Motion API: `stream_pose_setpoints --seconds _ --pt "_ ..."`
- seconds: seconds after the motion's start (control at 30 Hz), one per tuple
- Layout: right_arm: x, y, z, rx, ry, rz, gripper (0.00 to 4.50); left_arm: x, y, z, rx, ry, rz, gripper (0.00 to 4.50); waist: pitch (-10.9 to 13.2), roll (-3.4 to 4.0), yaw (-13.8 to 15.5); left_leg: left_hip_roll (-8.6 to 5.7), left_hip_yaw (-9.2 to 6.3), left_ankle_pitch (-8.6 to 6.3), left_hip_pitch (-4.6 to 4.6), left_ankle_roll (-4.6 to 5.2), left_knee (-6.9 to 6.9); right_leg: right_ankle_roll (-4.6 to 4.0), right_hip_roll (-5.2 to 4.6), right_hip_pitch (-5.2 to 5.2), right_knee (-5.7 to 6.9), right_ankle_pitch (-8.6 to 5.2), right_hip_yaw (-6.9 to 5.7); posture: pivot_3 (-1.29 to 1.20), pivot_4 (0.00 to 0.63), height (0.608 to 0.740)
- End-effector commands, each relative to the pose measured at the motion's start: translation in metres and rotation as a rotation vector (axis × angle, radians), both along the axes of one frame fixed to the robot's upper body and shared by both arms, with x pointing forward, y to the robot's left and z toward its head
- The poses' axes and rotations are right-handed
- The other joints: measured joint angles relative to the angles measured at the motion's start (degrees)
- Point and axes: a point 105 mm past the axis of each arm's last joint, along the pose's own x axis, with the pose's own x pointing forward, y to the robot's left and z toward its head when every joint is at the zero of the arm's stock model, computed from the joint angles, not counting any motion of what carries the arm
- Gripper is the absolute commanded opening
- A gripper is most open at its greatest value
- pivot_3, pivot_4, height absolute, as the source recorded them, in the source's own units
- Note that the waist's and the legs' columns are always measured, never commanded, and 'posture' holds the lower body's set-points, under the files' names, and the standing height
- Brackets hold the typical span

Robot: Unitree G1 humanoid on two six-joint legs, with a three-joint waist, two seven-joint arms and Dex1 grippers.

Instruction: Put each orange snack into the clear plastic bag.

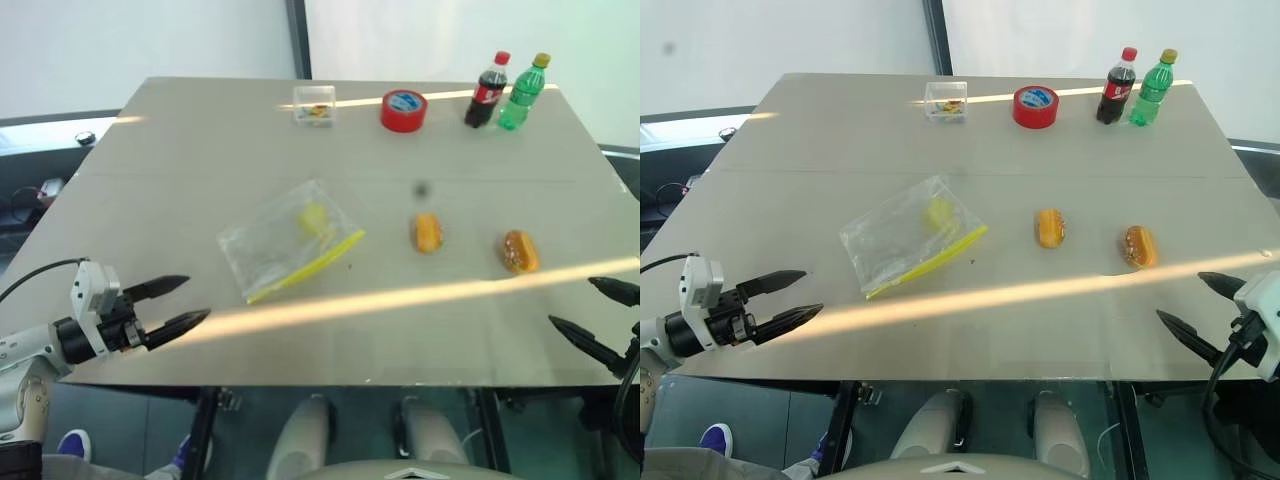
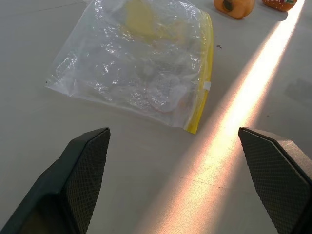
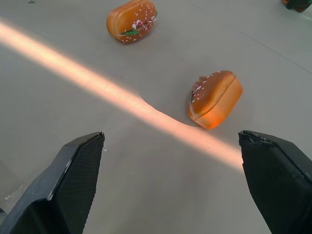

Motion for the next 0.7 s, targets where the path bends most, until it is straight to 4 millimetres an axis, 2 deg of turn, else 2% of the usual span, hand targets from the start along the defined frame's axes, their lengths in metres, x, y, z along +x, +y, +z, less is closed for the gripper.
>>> stream_pose_setpoints --seconds 0.03,0.13,0.33,0.47,0.6,0.7 --pt "0.002 0.003 0.012 -0.013 -0.046 0.005 4.5 0.005 -0.003 0.015 -0.01 -0.044 -0.003 4.45 0.0 0.0 0.0 0.0 0.0 0.0 0.0 0.0 0.0 0.0 0.0 0.0 0.0 0.0 0.0 0.0 0.15 0.74" --pt "0.008 0.014 0.012 -0.01 -0.052 0.038 4.5 0.012 -0.014 0.024 -0.091 -0.036 -0.011 4.45 0.0 0.0 0.0 0.0 -0.03 0.0 -0.02 0.0 0.03 0.01 -0.01 0.0 0.01 0.01 -0.01 0.0 0.15 0.74" --pt "0.018 0.034 0.017 0.018 -0.086 0.093 4.5 0.018 -0.018 0.025 -0.155 0.008 0.044 4.45 0.0 0.01 -0.2 0.0 -0.04 0.0 -0.12 0.0 0.02 0.0 0.01 -0.08 0.0 0.01 -0.04 0.0 0.15 0.74" --pt "0.025 0.065 0.021 0.041 -0.114 0.201 4.5 0.024 -0.012 0.015 -0.232 0.189 0.162 4.45 0.0 0.03 -0.2 -0.01 -0.06 0.0 -0.1 0.0 0.03 0.01 0.03 -0.08 0.03 0.02 -0.06 0.0 0.15 0.74" --pt "0.031 0.101 0.02 0.053 -0.128 0.33 4.5 0.028 -0.008 -0.001 -0.326 0.476 0.282 4.45 0.1 0.0 -0.2 0.0 -0.16 0.0 -0.11 0.0 0.11 0.03 0.24 -0.07 0.07 0.02 -0.17 0.0 0.15 0.74" --pt "0.032 0.116 0.018 0.056 -0.133 0.388 4.5 0.035 -0.011 -0.002 -0.439 0.554 0.315 4.45 0.1 -0.01 -0.1 -0.08 -0.17 0.0 -0.12 0.0 0.11 0.04 0.31 -0.06 0.07 0.02 -0.2 0.0 0.15 0.74"
